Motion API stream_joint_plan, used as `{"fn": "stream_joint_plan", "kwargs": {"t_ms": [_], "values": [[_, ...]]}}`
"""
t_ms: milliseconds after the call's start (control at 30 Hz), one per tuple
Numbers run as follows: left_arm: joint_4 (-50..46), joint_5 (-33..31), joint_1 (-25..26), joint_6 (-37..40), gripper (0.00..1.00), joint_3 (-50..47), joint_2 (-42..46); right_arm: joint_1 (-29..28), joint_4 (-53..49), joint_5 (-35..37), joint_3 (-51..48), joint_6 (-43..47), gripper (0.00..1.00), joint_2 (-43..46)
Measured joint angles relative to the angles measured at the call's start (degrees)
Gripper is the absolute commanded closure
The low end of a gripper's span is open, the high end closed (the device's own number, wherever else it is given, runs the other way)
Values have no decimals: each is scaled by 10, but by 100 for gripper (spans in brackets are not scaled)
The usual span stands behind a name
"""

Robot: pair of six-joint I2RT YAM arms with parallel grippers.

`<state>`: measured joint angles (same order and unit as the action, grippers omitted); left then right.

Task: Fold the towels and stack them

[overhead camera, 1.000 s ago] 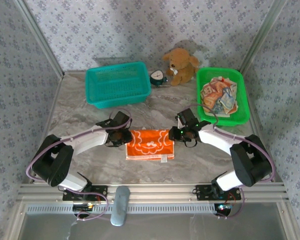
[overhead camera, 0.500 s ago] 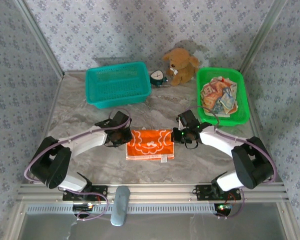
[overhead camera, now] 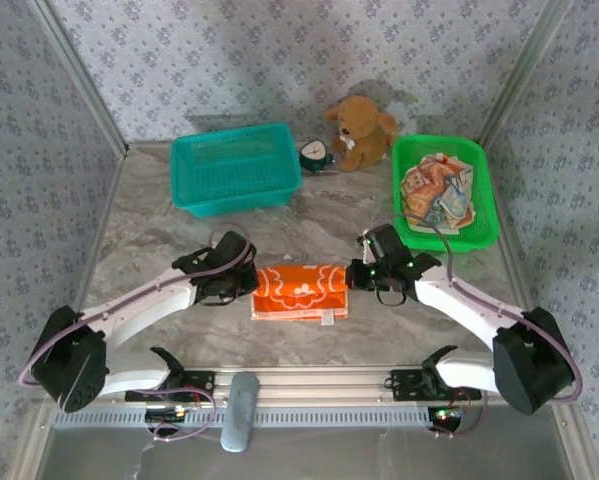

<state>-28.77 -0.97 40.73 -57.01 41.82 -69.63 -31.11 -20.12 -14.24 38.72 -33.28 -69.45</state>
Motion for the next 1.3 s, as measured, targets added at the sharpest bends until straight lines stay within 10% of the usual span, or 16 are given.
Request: {"fn": "stream_joint_plan", "kwargs": {"t_ms": [667, 833, 933, 1300], "values": [[25, -12, 67, -66, 100, -90, 18, -68, 22, 18, -109, -60, 100, 50], [32, -15, 71, -74, 71, -97, 6, -72, 30, 25, -118, -63, 62, 40], [24, -23, 71, -69, 50, -96, 5, -72, 27, 32, -118, -63, 61, 40], [0, -31, 25, -17, 44, -32, 22, -76, -10, 64, -50, -50, 63, 54]]}}
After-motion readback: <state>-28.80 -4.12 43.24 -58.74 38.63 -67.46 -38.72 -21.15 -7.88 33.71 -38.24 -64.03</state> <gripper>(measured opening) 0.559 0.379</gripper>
